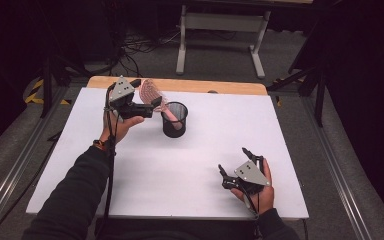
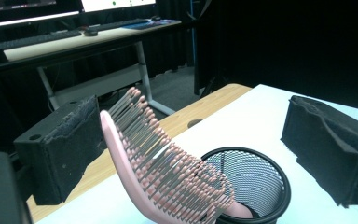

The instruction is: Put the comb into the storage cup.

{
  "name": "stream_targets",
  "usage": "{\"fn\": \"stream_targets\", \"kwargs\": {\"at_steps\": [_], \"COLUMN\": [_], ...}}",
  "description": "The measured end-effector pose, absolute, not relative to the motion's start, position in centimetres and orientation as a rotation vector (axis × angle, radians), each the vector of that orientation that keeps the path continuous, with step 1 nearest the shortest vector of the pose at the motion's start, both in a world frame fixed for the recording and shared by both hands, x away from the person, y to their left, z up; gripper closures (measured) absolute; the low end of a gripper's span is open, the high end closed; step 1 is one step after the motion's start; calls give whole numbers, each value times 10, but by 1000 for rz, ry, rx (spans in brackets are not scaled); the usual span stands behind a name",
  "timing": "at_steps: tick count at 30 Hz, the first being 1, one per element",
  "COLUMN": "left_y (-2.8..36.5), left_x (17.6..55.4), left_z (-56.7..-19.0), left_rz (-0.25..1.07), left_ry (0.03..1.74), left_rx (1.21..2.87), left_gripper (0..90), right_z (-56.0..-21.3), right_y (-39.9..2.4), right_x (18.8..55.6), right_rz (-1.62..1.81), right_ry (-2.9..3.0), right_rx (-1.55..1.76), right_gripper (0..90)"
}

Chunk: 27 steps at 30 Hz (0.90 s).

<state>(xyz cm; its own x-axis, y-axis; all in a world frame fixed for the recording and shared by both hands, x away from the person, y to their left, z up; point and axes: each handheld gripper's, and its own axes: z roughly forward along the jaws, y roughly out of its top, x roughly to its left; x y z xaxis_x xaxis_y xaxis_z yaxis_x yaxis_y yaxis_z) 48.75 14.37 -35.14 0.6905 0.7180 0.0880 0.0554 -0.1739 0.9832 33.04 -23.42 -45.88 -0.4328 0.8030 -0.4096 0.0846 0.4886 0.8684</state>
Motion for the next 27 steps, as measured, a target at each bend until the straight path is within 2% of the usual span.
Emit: {"fn": "stream_targets", "kwargs": {"at_steps": [27], "left_y": [144], "left_x": [472], "left_z": [-344], "left_rz": [671], "left_ry": [560], "left_rx": [1680], "left_gripper": [53], "right_z": [-459], "right_y": [-234], "right_x": [331], "right_rz": [1008], "right_ry": [1848], "right_rx": [745], "right_gripper": [86]}}
